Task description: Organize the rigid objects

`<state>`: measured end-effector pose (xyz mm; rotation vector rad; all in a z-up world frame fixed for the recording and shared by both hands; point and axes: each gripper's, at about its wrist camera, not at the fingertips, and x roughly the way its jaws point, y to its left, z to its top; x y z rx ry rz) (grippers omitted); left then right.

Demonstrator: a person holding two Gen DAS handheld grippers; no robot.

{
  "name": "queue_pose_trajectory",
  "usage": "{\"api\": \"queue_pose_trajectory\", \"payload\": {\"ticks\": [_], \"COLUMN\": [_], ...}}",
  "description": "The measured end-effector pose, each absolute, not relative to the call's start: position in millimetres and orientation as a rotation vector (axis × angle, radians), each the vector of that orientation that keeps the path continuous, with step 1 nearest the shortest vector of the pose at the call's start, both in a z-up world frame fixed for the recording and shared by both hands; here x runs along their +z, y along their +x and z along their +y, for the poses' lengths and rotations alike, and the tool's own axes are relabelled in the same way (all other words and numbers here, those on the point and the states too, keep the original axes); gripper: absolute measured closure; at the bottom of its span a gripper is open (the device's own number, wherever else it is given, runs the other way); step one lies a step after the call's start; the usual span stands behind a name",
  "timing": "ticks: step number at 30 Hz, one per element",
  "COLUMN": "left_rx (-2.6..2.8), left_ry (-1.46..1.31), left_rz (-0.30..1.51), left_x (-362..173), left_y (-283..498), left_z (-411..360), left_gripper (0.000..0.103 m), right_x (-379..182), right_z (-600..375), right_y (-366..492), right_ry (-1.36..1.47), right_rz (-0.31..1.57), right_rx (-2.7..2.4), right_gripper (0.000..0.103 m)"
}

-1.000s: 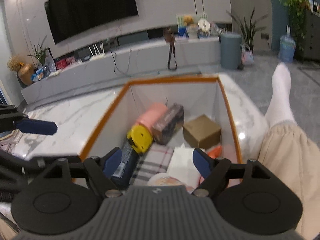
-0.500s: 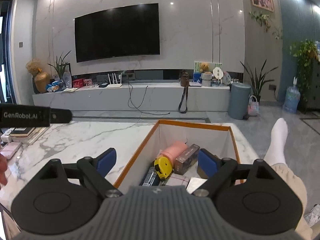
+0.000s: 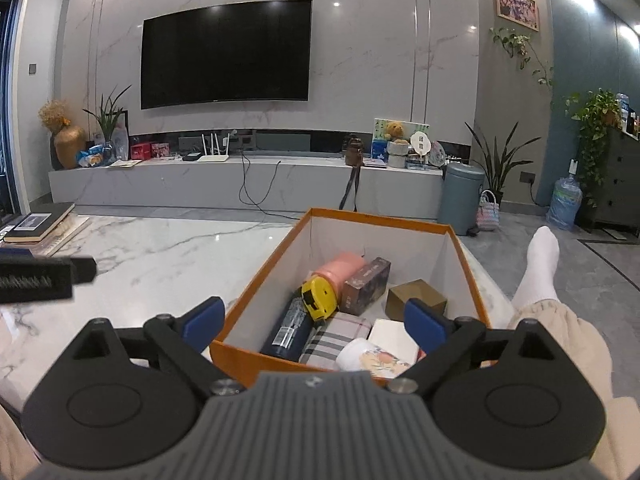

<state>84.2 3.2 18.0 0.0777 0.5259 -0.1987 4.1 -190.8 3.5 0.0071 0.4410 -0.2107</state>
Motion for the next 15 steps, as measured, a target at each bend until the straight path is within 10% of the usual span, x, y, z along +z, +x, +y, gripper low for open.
{"api": "queue_pose_trajectory", "payload": {"ticks": [15], "left_rx": [-0.189], "left_ry": [0.151], "left_rz": [0.636], "left_x": [-13], "left_y": [89], "left_z": [-12], "left_gripper": [0.007], "right_x": [-23], "right_z": [-196], "right_y": [27], "right_ry": [0.030], "right_rz": [0.540], "right_rx": [-0.208], "right_gripper": [0.008]}}
